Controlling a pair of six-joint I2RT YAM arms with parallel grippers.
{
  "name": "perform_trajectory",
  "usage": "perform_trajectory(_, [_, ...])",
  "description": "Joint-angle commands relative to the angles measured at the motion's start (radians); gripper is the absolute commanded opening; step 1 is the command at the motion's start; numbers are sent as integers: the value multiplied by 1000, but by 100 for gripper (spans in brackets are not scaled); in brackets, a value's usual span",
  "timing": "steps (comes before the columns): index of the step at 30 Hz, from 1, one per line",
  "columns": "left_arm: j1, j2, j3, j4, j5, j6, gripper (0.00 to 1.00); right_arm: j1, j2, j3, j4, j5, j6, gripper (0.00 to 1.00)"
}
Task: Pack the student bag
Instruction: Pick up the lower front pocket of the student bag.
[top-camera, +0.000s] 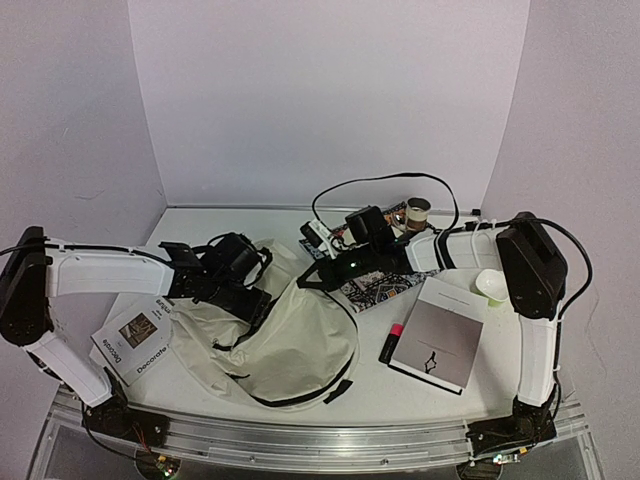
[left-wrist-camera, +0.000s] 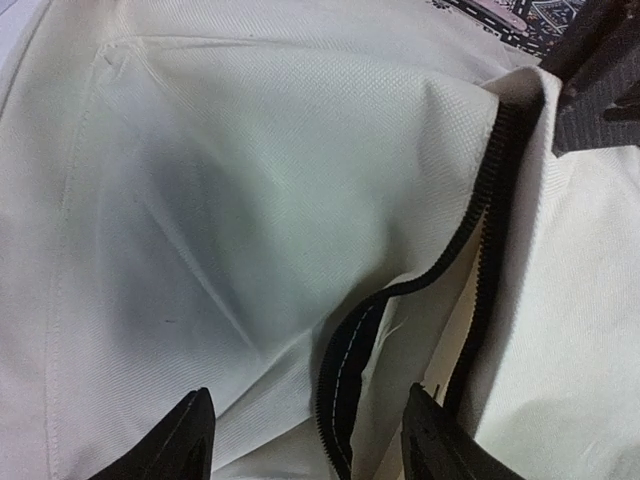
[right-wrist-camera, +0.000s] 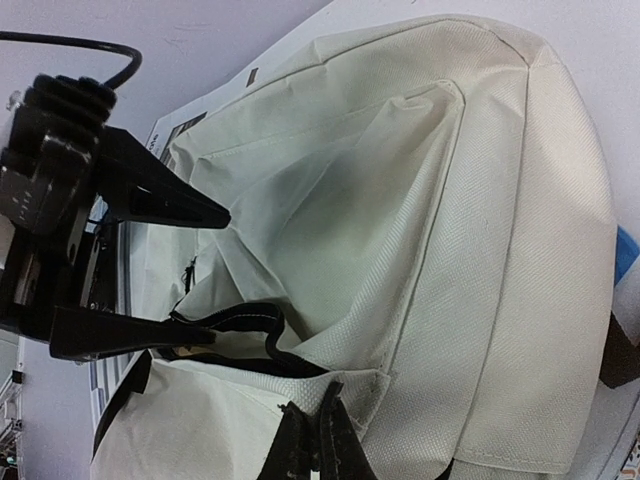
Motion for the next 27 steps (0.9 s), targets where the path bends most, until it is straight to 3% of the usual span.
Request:
perform_trajectory(1, [-2,61,12,42,42,54,56,7,-33,31,35,-53,3,2])
perform_trajectory(6, [-1,111,24,53,57,74,37,7,-33,29,35,-52,2,2])
perform_trajectory(13, [-3,195,21,53,54,66,38,7,-32,33,34,-59,3,2])
perform_trajectory(16, [-2,211,16,51,36,59,30,7,-33,33,34,-57,3,2])
perform_trajectory(23, [-1,80,21,15,-4,49,0,7,-28,22,34,-26,4,2])
perform_trajectory(27, [-1,7,64,-63,-60,42,0,8,-12,31,27,0,12,2])
